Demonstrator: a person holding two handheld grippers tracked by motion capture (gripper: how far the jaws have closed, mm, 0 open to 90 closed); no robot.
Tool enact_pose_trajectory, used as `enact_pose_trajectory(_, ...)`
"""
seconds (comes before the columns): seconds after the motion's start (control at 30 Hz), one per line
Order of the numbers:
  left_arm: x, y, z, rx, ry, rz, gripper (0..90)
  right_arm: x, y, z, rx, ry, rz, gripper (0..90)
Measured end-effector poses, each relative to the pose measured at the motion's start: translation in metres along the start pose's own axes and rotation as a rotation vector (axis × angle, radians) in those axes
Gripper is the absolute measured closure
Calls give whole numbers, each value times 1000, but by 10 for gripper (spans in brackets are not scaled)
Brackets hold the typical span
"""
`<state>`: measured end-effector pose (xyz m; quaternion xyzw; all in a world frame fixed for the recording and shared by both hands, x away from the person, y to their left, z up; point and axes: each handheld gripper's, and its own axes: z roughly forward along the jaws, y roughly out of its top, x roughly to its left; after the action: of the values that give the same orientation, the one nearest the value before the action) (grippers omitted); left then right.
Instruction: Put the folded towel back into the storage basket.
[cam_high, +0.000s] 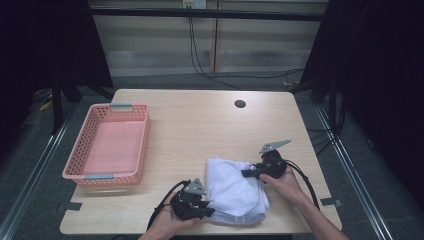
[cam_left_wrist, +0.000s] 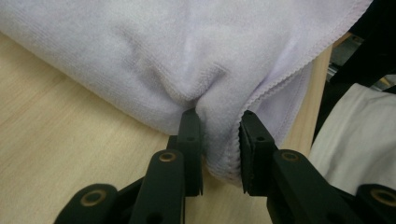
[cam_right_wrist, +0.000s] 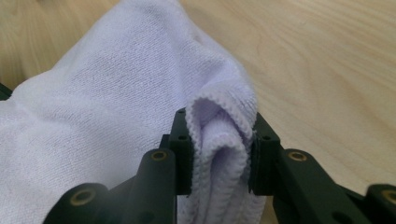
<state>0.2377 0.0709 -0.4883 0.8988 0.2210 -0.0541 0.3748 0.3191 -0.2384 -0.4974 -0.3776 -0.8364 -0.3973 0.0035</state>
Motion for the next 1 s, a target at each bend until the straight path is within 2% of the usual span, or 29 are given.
enact_pose_trajectory(0.07, 1, 0, -4, -8, 0, 4, 742, 2, 1, -1, -4, -10, 0, 695)
enact_pose_trajectory(0.1, 0, 0, -5, -23, -2, -16, 742, 3, 2, -2, -8, -16, 2, 697)
enact_pose_trajectory(0.23, 3, -1, -14, -59, 14, -30, 744, 4, 8, -7, -32, -20, 19, 703)
enact_pose_trajectory(0.3, 5, 0, -19, -70, 27, -32, 744, 6, 13, -9, -52, -25, 14, 705)
enact_pose_trajectory(0.43, 8, 1, -32, -108, 26, -43, 746, 9, 21, -12, -78, -20, 11, 707)
enact_pose_trajectory(0.53, 11, 2, -39, -135, 14, -57, 746, 7, 31, -14, -122, 27, 19, 710)
enact_pose_trajectory(0.6, 13, 4, -44, -150, 17, -60, 746, 6, 35, -14, -130, 32, 24, 710)
enact_pose_trajectory(0.8, 20, 6, -54, -158, 30, -58, 746, 7, 48, -12, -155, 49, 39, 711)
enact_pose_trajectory(0.87, 22, 8, -65, -191, 33, -61, 746, 10, 61, -14, -167, 58, 26, 711)
enact_pose_trajectory(1.0, 27, 10, -83, -221, 56, -64, 746, 14, 82, -13, -177, 68, 14, 711)
